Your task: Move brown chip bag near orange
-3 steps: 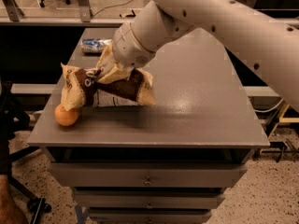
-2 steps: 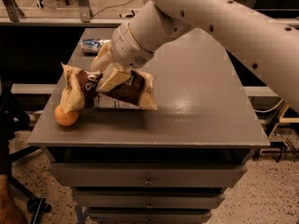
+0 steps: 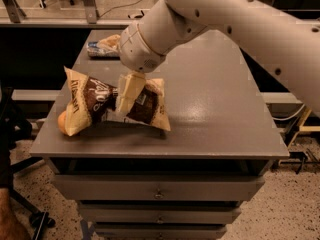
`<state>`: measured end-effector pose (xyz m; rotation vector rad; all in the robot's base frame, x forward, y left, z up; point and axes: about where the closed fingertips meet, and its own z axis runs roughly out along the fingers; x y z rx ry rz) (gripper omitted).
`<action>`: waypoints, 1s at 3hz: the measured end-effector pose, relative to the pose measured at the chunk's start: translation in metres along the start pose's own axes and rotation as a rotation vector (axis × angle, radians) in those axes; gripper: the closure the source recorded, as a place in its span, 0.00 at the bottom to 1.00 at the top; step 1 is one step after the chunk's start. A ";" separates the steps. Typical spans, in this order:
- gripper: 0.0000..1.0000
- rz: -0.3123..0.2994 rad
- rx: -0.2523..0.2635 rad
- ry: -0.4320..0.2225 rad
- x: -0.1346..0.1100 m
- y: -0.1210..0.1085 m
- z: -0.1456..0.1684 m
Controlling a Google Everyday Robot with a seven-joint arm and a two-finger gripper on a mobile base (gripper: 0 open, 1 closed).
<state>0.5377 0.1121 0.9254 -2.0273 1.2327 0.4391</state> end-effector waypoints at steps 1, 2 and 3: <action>0.00 0.011 0.077 0.073 -0.004 0.005 -0.034; 0.00 0.046 0.181 0.151 -0.005 0.020 -0.077; 0.00 0.048 0.203 0.168 -0.006 0.023 -0.087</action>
Offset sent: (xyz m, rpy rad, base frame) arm -0.0453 -0.1171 0.0756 -0.0599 -0.2009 -0.3767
